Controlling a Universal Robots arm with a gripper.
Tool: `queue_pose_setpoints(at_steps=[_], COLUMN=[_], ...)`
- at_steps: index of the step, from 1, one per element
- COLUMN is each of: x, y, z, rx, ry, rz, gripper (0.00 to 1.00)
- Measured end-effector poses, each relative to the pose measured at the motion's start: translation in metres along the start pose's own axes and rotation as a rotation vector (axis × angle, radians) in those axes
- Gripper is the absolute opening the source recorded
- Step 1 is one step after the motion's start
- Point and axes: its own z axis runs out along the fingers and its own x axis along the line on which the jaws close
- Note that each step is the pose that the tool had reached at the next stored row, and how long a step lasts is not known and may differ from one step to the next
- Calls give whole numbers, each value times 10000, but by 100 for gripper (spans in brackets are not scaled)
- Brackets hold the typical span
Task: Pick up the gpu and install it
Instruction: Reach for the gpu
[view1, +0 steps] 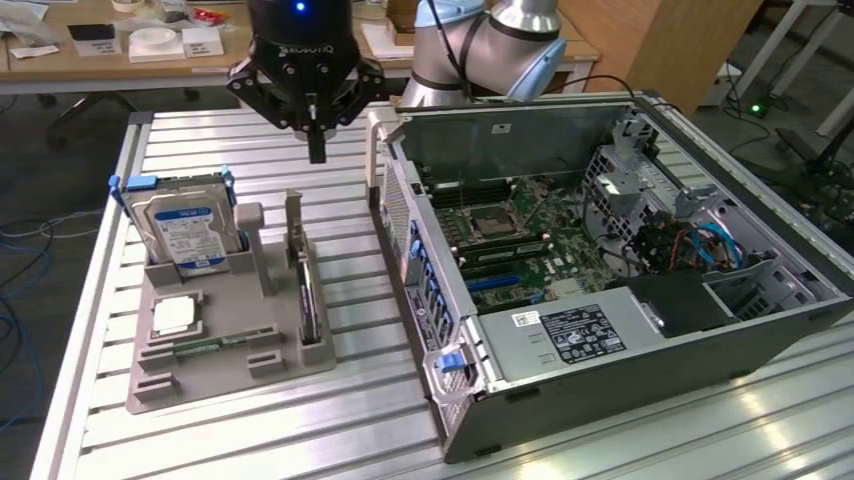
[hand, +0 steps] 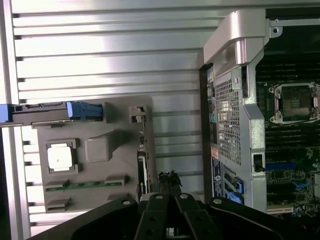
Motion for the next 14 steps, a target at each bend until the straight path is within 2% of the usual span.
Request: queue_pose_setpoints(at_steps=[14], x=[101], y=[-22], z=[-3], rx=[0], ry=[1], rz=[0], gripper=[11])
